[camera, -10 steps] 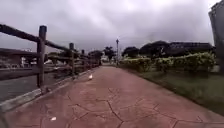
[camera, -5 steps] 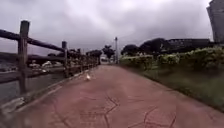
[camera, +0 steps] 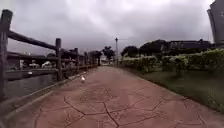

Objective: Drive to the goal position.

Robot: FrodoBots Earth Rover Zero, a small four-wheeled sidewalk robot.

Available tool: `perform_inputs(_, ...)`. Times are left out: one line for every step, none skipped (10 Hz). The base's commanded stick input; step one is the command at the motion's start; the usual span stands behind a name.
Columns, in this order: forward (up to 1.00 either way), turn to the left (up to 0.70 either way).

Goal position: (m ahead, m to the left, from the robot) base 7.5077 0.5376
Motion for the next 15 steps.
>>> perform_inputs(0.98,0.0)
perform_inputs(0.98,0.0)
perform_inputs(0.98,0.0)
perform_inputs(0.98,0.0)
perform_inputs(0.98,0.16)
perform_inputs(0.98,0.25)
perform_inputs(0.98,0.08)
perform_inputs(0.98,0.0)
perform_inputs(0.98,0.0)
perform_inputs(0.98,0.0)
perform_inputs(0.98,0.0)
perform_inputs(0.98,0.0)
perform_inputs(0.98,0.0)
perform_inputs(0.98,0.0)
perform_inputs(0.98,0.0)
